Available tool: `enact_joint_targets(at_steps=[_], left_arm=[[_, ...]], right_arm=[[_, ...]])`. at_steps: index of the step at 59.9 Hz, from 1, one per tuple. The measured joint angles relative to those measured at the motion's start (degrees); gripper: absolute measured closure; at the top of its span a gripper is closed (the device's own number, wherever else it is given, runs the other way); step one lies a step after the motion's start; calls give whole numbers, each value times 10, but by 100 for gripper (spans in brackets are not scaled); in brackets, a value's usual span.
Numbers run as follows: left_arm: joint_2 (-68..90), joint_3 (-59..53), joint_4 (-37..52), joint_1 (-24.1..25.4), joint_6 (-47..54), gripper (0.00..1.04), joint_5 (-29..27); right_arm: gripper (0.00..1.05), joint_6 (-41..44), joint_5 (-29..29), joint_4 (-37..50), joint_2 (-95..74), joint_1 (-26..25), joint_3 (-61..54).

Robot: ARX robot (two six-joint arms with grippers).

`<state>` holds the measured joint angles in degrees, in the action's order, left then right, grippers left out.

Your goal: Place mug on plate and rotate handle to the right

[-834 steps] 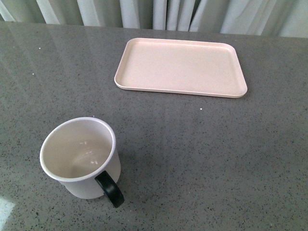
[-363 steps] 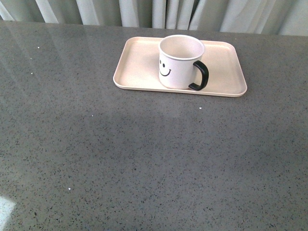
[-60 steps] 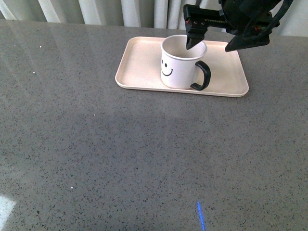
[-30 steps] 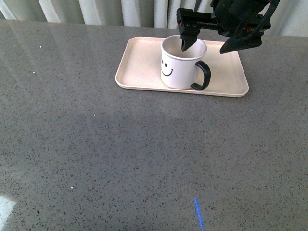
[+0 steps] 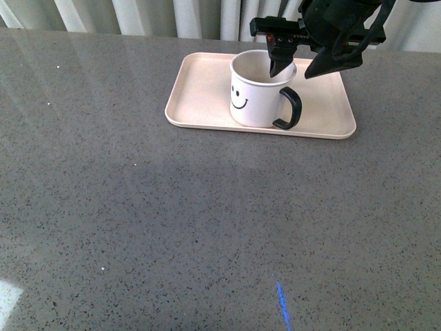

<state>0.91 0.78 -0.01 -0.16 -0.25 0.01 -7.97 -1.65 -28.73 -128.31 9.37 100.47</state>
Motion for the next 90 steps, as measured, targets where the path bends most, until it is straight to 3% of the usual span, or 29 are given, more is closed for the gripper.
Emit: enact_joint_targets(at_steps=[9,23,52,71,90], left_arm=[[0,0,0,0,0,9,0],[0,0,0,0,0,9,0],[0,0,0,0,0,9,0],[0,0,0,0,0,9,0],[0,0,0,0,0,9,0]], right_arm=[[73,0,4,-11,-5,1,7],[103,-3,6,-20,-11,2,23],[103,23,-22,-57,19,-8,33],[103,194,-108,-155,25,-60,126],[103,286,-156,-203,-47,-80,176]])
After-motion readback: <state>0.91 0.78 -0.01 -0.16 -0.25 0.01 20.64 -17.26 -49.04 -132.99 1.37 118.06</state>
